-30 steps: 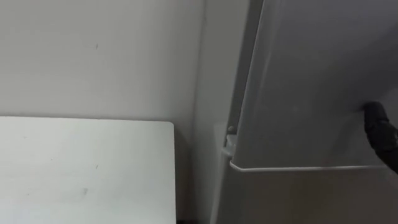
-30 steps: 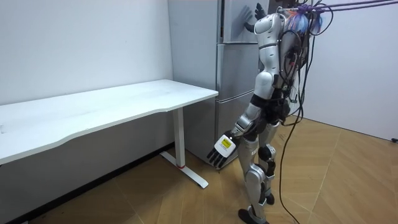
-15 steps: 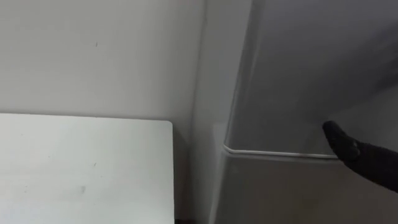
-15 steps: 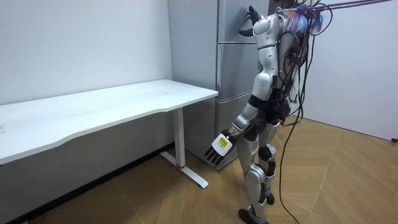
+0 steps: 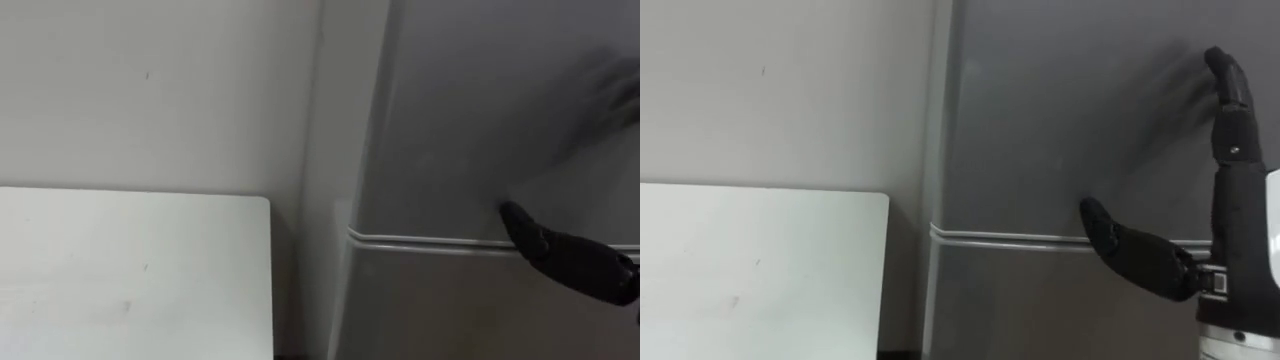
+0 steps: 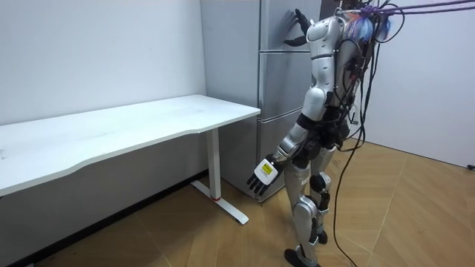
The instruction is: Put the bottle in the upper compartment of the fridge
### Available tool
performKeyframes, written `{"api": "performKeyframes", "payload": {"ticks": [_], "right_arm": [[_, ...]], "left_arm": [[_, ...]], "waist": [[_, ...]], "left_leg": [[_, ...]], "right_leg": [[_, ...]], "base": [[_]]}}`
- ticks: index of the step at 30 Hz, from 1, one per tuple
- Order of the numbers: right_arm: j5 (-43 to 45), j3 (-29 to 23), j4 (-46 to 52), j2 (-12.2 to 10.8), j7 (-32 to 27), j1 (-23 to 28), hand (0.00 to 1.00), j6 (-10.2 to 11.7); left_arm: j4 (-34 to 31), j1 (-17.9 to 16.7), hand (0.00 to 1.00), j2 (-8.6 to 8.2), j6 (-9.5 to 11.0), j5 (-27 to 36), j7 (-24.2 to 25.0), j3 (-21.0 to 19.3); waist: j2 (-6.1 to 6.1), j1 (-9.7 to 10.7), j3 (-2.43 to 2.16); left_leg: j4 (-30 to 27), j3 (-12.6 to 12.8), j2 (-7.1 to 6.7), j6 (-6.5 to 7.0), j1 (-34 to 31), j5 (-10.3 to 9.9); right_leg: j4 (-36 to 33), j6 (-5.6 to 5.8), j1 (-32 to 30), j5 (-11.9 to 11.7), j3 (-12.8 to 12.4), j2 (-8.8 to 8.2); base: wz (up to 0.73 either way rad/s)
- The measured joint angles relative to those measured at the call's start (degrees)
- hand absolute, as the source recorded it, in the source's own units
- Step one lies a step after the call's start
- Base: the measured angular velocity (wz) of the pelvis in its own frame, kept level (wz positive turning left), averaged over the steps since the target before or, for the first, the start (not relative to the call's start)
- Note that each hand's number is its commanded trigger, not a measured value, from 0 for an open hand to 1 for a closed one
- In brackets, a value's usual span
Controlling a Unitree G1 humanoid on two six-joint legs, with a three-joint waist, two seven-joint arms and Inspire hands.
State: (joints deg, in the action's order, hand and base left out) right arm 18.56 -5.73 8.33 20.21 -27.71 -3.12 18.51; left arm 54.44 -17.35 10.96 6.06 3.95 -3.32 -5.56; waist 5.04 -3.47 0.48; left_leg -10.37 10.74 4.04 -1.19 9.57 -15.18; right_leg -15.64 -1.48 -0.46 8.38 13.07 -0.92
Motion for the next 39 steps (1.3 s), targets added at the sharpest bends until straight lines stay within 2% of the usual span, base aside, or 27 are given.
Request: {"api": "performKeyframes", "payload": {"ticks": [4, 11, 17, 21, 22, 25, 29, 31, 33, 36, 39], "right_arm": [[0.1, 0.0, -4.5, 0.0, 0.2, -1.9, 0.00, 0.7], [0.1, -0.2, -8.9, 0.4, 0.4, -3.7, 0.00, 0.8], [0.1, -0.3, -10.4, 0.6, 0.4, -3.4, 0.00, 0.8], [0.0, -1.3, -9.8, 0.6, 0.5, -2.3, 0.00, 0.9], [0.0, -1.6, -9.6, 0.6, 0.8, -2.1, 0.00, 1.0], [-0.1, -3.0, -9.2, 0.6, 1.5, -1.0, 0.00, 1.4], [-1.4, -5.1, -8.8, 0.7, 1.8, -0.3, 0.00, 1.9], [-4.9, -6.5, -8.3, 1.4, 1.4, -0.1, 0.00, 1.9], [-9.5, -8.3, -8.1, 2.7, 0.8, 0.0, 0.00, 1.1], [-16.6, -13.7, -8.6, 4.2, -0.9, 0.6, 0.00, -2.2], [-21.6, -19.4, -10.0, 4.9, -4.1, 4.6, 0.00, -3.1]], "left_arm": [[-1.0, -0.2, 0.00, 0.64, -0.8, -2.3, 0.2, 0.2], [-2.8, -1.8, 0.00, 0.74, -2.4, -2.3, 0.1, 0.2], [-7.3, -3.2, 0.00, 0.76, -2.5, -2.3, -1.6, 0.1], [-7.6, -3.7, 0.00, 0.76, -2.4, -2.3, -2.2, 0.0], [-7.5, -4.4, 0.00, 0.76, -2.4, -2.3, -2.2, -0.1], [-7.3, -5.1, 0.00, 0.73, -2.4, -2.3, -2.3, -1.3], [-7.9, -5.9, 0.00, 0.72, -2.4, -3.7, -2.8, -2.8], [-7.8, -6.1, 0.00, 1.00, -1.8, -3.6, -3.1, -4.5], [-7.7, -6.2, 0.00, 1.05, -1.8, -3.5, -3.5, -6.6], [-4.9, -7.0, 0.00, 1.17, -1.3, -3.5, -3.8, -9.1], [-3.7, -7.5, 0.00, 0.95, -1.3, -4.4, -3.9, -10.2]], "waist": [[0.16, -0.1, -0.02], [0.16, -0.4, -0.01], [0.20, -1.0, -0.07], [0.17, -0.7, -0.31], [0.06, -0.4, -0.60], [-0.17, 0.2, -0.94], [-0.39, 0.2, -1.04], [-0.43, 0.5, -1.02], [-0.39, 0.6, -1.03], [-0.55, 1.7, -1.00], [-0.60, 2.8, -0.95]], "left_leg": [[-1.0, -0.7, 0.01, 0.01, 0.0, 0.0], [-1.5, -1.3, -0.53, 0.24, -0.3, 0.3], [-1.5, -1.3, -0.88, 0.57, -0.3, 0.6], [-1.5, -1.7, -0.85, 0.70, -0.6, 0.7], [-1.5, -2.0, -0.83, 0.73, -0.8, 0.7], [-1.9, -2.4, -0.82, 0.91, -0.8, 0.7], [-1.8, -2.8, -0.91, 0.95, -0.8, 0.7], [-1.6, -3.0, -0.99, 0.94, -0.9, 0.7], [-1.2, -2.9, -1.07, 0.92, -1.1, 0.7], [-1.0, -2.9, -1.01, 0.92, -1.2, 0.7], [-0.3, -2.8, -0.94, 0.91, -1.1, 0.7]], "right_leg": [[1.0, 0.11, 1.2, -0.5, 0.8, -0.19], [1.2, 0.20, 1.5, -1.2, 1.5, -0.90], [1.1, 0.47, 1.5, -1.6, 1.4, -1.24], [2.0, 0.42, 1.9, -2.0, 1.5, -1.02], [2.1, 0.40, 2.0, -2.2, 2.1, -1.06], [2.3, 0.53, 2.5, -2.3, 2.6, -1.17], [2.1, 0.70, 2.4, -2.1, 2.5, -1.25], [1.9, 0.80, 2.3, -1.8, 2.4, -1.25], [1.7, 0.79, 1.7, -1.7, 2.1, -1.23], [2.0, 0.92, 1.7, -1.6, 2.0, -1.05], [2.1, 1.08, 1.5, -1.1, 2.1, -0.95]], "base": [[0.10], [0.07], [0.00], [0.05], [0.08], [0.10], [0.06], [0.07], [-0.02], [0.00], [0.00]]}}
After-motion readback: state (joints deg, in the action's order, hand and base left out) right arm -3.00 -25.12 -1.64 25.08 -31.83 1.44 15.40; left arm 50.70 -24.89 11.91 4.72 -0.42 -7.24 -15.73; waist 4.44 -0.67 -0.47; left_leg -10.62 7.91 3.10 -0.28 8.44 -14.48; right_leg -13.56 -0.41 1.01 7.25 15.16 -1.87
